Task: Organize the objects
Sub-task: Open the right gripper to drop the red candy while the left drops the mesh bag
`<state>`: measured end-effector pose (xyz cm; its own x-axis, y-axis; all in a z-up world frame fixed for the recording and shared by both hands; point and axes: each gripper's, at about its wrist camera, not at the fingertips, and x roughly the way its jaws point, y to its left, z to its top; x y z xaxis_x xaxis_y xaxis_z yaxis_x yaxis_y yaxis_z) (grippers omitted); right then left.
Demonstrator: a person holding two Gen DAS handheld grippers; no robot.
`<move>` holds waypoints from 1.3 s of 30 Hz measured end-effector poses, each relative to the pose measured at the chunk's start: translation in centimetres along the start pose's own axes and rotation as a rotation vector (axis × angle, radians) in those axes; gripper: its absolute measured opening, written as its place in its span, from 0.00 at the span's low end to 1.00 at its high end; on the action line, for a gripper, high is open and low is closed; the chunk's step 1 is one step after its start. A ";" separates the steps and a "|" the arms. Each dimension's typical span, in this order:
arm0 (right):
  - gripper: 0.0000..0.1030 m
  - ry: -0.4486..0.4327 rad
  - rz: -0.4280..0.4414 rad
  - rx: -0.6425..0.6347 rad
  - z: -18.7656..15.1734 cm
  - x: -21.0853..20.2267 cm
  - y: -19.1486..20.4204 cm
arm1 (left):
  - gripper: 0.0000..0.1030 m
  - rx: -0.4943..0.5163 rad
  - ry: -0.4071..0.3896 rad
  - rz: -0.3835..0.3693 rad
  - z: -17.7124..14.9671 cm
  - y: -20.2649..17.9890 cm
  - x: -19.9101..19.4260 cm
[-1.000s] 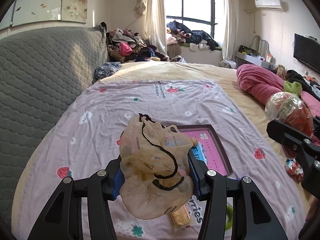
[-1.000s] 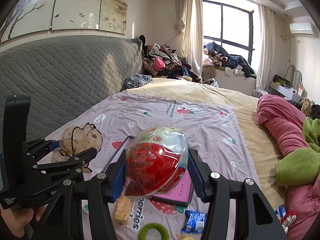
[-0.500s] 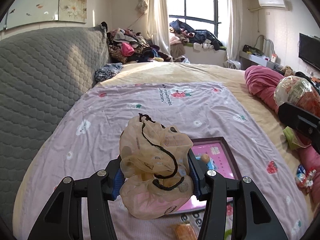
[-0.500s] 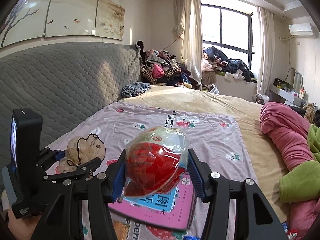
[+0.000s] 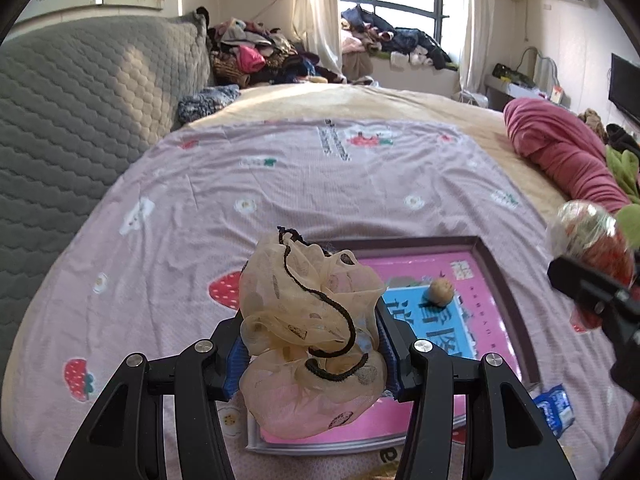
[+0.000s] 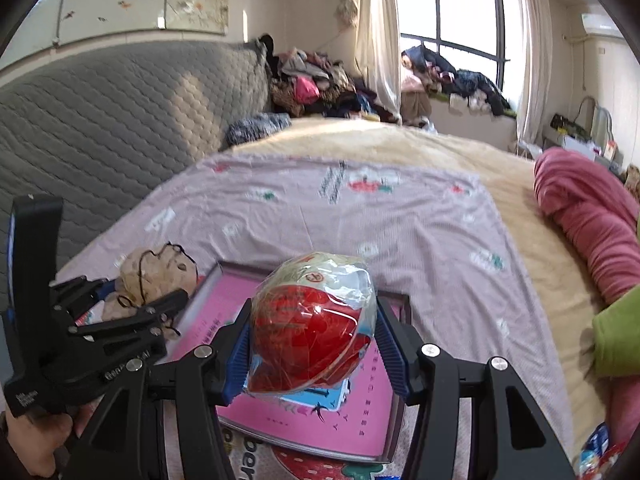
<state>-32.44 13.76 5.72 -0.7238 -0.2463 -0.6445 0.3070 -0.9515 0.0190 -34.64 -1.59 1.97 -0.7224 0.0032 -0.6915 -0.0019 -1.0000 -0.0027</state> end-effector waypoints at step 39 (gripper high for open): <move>0.55 0.342 -0.051 0.004 -7.1 13.7 -0.7 | 0.65 -0.001 0.185 0.011 -2.2 -0.6 13.4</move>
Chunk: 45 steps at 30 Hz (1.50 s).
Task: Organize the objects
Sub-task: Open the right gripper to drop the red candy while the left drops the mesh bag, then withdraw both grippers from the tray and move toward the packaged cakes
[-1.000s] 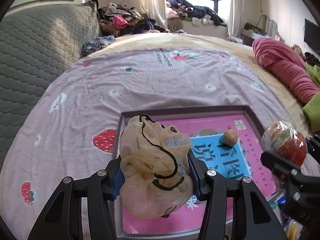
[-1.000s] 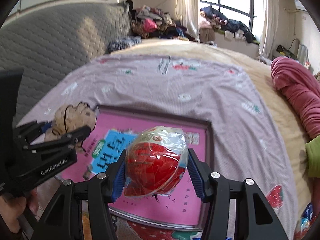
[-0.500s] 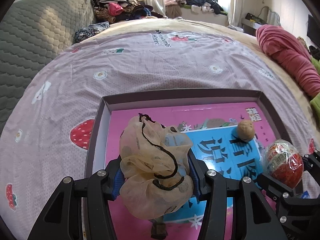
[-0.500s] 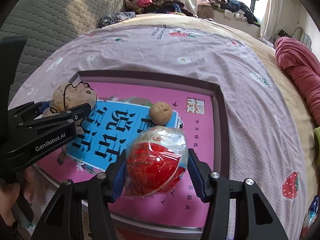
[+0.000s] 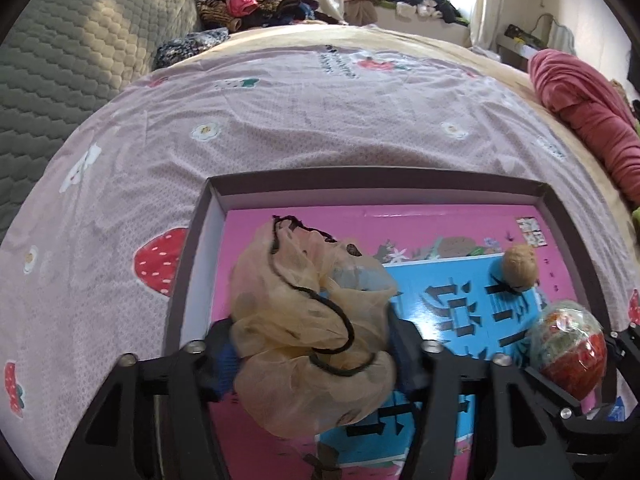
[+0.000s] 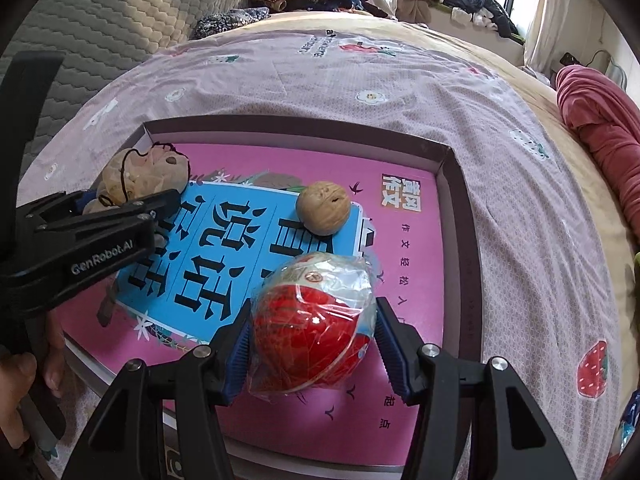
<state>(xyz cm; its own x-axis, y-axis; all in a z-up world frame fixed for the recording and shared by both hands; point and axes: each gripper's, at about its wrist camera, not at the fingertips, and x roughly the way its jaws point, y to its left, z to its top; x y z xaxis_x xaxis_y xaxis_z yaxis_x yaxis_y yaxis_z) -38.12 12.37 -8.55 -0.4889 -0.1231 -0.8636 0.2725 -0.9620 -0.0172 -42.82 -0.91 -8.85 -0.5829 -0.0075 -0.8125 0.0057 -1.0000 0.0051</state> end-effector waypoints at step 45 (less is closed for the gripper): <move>0.89 -0.163 -0.002 0.025 -1.0 -15.7 -0.7 | 0.99 0.007 -0.069 0.077 -1.2 0.7 -12.9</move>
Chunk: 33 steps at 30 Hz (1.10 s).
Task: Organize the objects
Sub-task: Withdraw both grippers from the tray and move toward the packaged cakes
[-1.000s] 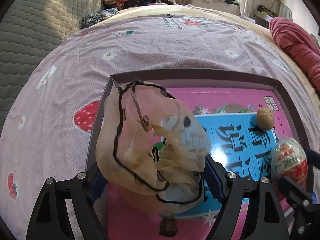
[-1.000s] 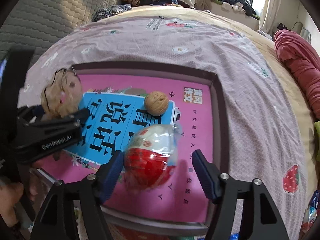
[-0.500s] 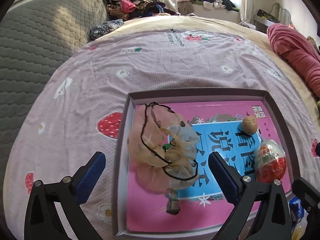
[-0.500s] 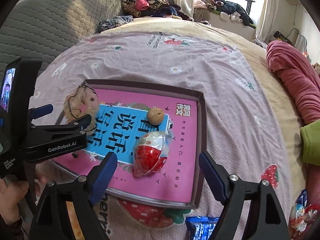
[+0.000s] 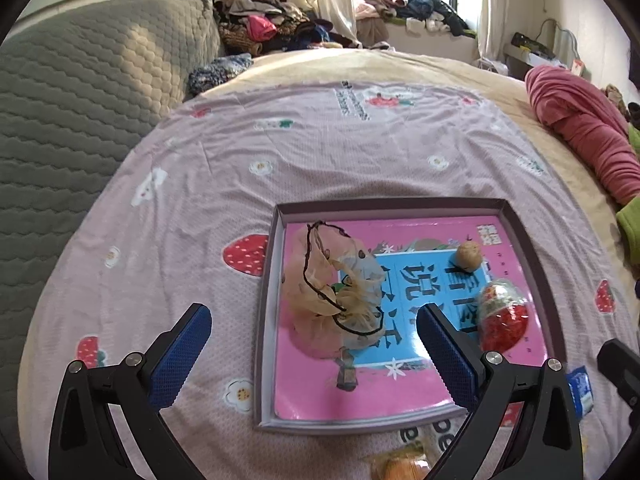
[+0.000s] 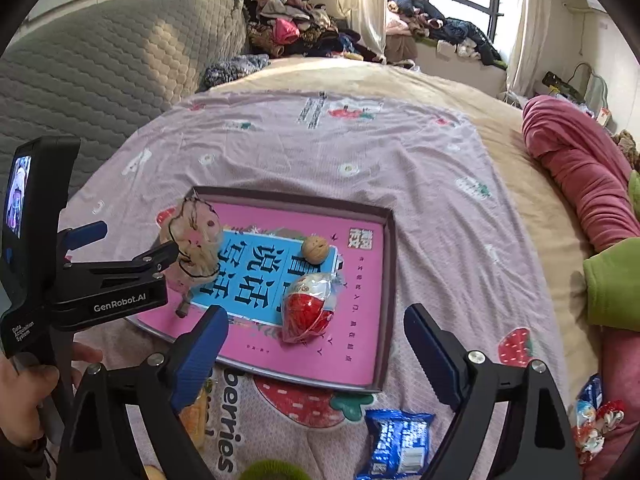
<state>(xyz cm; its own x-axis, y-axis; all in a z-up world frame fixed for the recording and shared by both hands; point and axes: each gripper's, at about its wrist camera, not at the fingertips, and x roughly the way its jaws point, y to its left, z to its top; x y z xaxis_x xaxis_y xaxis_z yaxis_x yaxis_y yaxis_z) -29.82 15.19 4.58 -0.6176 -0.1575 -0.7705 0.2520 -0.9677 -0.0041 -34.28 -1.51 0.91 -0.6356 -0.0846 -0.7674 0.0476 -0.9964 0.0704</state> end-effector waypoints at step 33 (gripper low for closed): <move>0.99 -0.269 -0.036 -0.016 -4.5 -20.1 0.0 | 0.99 0.024 -0.191 -0.027 -4.9 -0.6 -18.9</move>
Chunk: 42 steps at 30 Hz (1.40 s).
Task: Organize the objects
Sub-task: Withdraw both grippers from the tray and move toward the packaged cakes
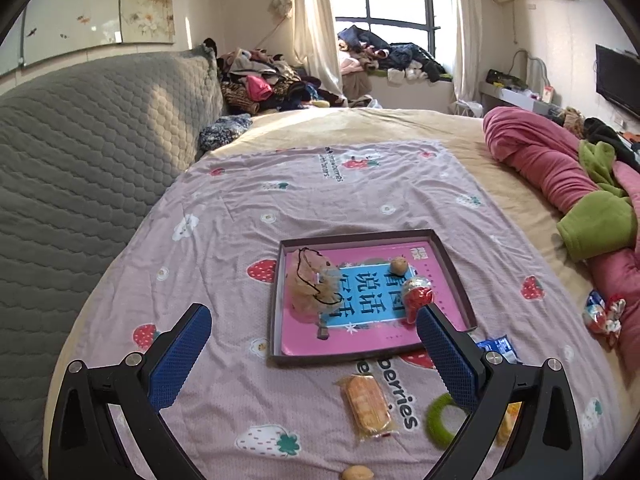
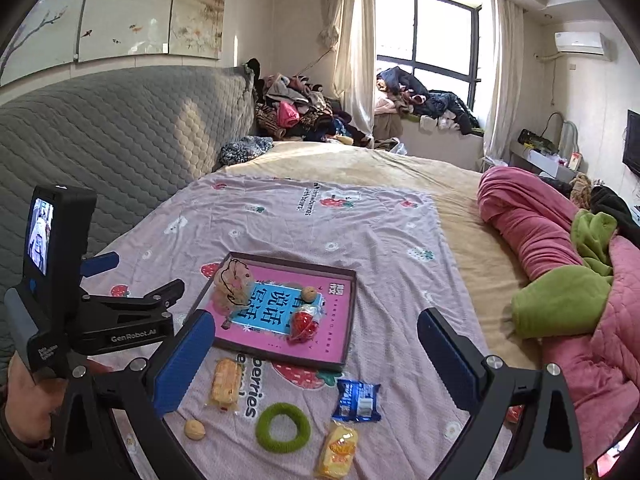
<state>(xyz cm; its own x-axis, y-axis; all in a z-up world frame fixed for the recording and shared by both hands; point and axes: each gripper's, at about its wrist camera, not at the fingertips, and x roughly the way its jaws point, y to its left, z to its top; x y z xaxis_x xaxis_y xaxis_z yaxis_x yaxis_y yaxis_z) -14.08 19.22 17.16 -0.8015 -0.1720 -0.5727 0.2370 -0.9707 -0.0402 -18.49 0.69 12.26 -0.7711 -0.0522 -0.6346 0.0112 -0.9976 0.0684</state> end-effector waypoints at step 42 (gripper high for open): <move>0.99 0.204 -0.058 -0.027 -15.4 3.5 0.0 | 0.99 0.032 0.142 -0.066 -11.6 -3.0 3.1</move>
<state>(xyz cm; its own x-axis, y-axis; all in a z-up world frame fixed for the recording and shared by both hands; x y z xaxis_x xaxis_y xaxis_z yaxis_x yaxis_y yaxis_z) -8.39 21.23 2.53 -0.6868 -0.0760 -0.7228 0.2108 -0.9726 -0.0980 -13.53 2.98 1.21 -0.6714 0.0054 -0.7411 -0.0587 -0.9972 0.0459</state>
